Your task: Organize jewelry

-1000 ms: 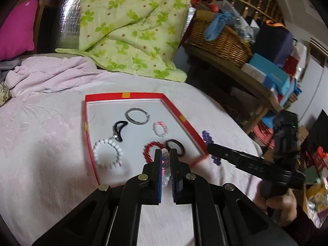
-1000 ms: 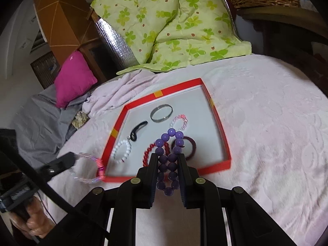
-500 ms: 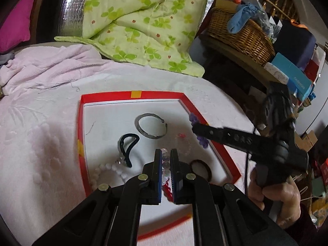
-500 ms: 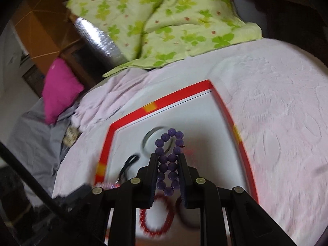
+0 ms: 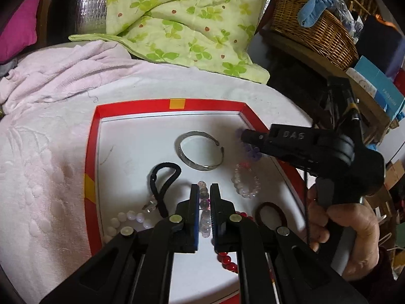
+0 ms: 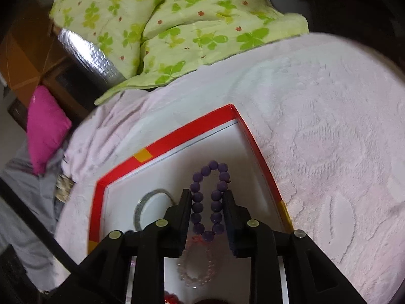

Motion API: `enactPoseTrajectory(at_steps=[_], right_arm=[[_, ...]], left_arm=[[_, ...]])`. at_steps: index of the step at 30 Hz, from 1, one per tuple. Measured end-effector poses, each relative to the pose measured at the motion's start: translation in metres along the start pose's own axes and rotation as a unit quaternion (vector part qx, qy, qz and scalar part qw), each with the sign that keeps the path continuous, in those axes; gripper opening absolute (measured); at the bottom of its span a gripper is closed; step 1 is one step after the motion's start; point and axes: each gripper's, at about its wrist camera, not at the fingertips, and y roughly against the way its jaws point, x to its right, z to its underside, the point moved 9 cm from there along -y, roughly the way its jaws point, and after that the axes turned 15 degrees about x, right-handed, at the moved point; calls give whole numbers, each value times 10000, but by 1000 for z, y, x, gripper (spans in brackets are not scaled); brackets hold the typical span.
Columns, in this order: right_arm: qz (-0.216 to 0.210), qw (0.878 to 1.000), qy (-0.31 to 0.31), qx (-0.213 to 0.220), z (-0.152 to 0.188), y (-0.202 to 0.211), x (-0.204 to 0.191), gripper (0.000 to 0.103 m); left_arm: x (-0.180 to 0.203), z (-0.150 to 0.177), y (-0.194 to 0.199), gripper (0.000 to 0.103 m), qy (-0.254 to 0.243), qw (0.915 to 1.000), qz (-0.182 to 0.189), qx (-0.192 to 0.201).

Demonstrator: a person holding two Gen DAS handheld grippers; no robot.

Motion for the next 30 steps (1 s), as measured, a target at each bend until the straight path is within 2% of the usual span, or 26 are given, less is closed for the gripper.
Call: enactPoseTrajectory(at_steps=[1, 2, 3, 4, 5, 6, 10, 15, 21, 27, 28, 30], right_arm=[[-30, 10000, -36, 29, -1, 2, 0, 29], [-28, 9999, -29, 96, -3, 5, 0, 33], [7, 9998, 20, 192, -5, 11, 0, 41], [11, 9997, 36, 257, -7, 14, 0, 54], [-26, 9993, 29, 382, -11, 22, -1, 60], [-58, 9988, 35, 482, -14, 29, -2, 60], [-189, 9975, 160, 666, -19, 55, -12, 60], [-194, 9962, 566, 637, -3, 89, -23, 60], [1, 9941, 924, 561, 20, 141, -18, 60], [29, 9905, 1294, 463, 65, 202, -24, 60], [-3, 9896, 1351, 490, 75, 214, -27, 61], [-32, 9874, 1492, 533, 91, 231, -31, 63]], left_arm=[[-1, -1, 2, 9, -25, 10000, -34, 23], [-2, -2, 5, 10, -57, 9999, -78, 53], [-2, -4, 9, 19, -103, 9998, -161, 100], [-2, -6, 13, 36, -135, 9995, -232, 140], [-3, -9, 18, 45, -186, 9990, -338, 207], [-5, -12, 24, 60, -249, 9981, -479, 291], [-13, -21, 47, 75, -402, 9935, -948, 484], [-34, -24, 87, 79, -577, 9816, -1676, 704], [-59, -18, 153, 87, -613, 9603, -2475, 1134], [-63, 3, 212, 91, -552, 9428, -2971, 1404], [-62, 9, 220, 91, -545, 9411, -3030, 1397], [-58, 22, 232, 91, -525, 9439, -2989, 1305]])
